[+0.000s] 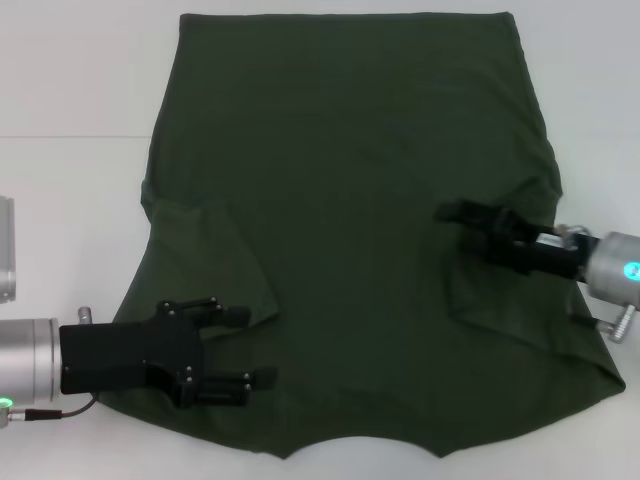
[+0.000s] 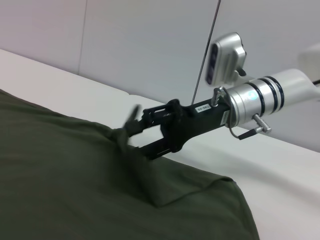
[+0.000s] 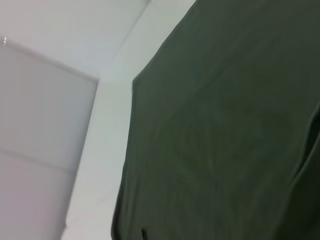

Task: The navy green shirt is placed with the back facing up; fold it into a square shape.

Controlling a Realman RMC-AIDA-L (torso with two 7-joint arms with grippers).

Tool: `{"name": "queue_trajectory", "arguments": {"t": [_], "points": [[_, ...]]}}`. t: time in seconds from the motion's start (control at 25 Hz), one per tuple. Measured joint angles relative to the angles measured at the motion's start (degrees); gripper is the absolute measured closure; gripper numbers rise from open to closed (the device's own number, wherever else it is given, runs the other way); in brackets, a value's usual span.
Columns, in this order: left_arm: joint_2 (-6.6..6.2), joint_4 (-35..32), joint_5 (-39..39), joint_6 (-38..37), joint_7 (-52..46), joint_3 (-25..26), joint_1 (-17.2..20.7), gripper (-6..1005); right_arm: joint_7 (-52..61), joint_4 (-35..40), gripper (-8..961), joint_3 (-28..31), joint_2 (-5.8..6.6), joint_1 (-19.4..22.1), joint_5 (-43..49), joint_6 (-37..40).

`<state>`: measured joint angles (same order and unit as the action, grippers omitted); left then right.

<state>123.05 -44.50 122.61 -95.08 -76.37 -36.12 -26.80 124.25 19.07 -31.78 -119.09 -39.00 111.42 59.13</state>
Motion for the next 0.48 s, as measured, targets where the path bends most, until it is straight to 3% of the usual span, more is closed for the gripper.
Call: {"name": "queue_trajectory", "arguments": {"t": [0.28,0.48], "points": [[0.0,0.21,0.0,0.35,-0.01,0.14,0.08,125,-4.95,0.32,159,-4.04,-0.18,-1.66,-0.25,-0.5],[0.0,0.71,-0.04,0.4,-0.54,3.27,-0.17,125,-17.19,3.85,157,-3.78,-0.65,-0.11,-0.3,6.13]]}}
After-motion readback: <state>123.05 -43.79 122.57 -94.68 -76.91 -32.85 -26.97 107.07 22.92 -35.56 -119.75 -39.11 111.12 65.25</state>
